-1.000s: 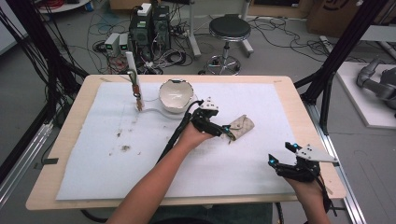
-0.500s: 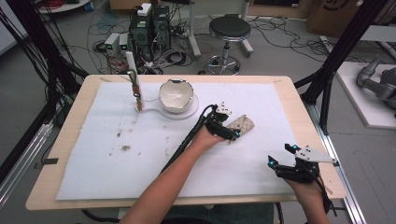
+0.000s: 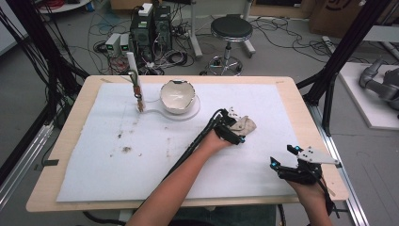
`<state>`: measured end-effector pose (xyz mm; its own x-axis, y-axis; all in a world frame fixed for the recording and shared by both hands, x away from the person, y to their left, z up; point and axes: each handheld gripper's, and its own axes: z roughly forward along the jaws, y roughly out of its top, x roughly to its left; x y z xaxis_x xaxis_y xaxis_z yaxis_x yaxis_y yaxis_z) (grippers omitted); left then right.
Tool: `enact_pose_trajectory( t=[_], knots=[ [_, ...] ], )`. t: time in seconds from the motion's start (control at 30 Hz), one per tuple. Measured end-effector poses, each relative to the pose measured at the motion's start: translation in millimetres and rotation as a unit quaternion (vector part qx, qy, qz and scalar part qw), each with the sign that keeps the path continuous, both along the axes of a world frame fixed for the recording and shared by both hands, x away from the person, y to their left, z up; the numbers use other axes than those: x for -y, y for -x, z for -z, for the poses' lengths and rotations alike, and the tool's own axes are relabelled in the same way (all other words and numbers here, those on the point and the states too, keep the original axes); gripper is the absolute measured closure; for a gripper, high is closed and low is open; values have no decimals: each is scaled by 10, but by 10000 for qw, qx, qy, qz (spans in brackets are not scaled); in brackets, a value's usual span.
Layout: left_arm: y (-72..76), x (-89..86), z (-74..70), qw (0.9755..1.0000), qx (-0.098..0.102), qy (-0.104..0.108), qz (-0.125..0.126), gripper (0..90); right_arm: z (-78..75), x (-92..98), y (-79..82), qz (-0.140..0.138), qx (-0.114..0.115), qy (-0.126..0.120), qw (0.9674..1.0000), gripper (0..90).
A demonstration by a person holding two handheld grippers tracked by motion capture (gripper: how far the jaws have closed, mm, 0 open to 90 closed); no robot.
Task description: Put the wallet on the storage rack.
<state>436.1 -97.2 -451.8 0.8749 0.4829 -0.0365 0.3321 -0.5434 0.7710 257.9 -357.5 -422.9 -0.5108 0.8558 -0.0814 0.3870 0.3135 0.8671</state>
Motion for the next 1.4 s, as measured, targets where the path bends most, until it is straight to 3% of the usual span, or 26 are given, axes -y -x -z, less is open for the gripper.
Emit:
enact_pose_trajectory(
  t=[0.03,0.13,0.33,0.53,0.83,1.07,1.27,1.4],
  knots=[
    [11,40,9,9998,58,-202,62,162,0,-2,1,-8,-23,-12,10000,195],
    [23,62,13,9994,102,-317,111,164,1,-4,2,-7,-24,-4,10000,195],
    [13,58,15,9995,42,-277,111,175,8,-13,-2,-12,-47,9,10000,195],
    [23,34,-6,9994,50,-255,215,325,16,-27,-9,-29,-69,27,10000,195],
    [35,4,-68,9994,47,-302,183,370,23,-24,-13,-32,-71,38,10000,195],
    [44,-202,-285,9999,122,-5,82,371,28,-41,-34,-69,-79,44,9999,196],
    [114,-544,-611,9994,291,192,9,371,16,-103,-89,-168,-63,34,9998,195],
    [131,-703,-735,9989,357,295,-72,371,18,-143,-121,-223,-77,48,9997,195]
  ],
)
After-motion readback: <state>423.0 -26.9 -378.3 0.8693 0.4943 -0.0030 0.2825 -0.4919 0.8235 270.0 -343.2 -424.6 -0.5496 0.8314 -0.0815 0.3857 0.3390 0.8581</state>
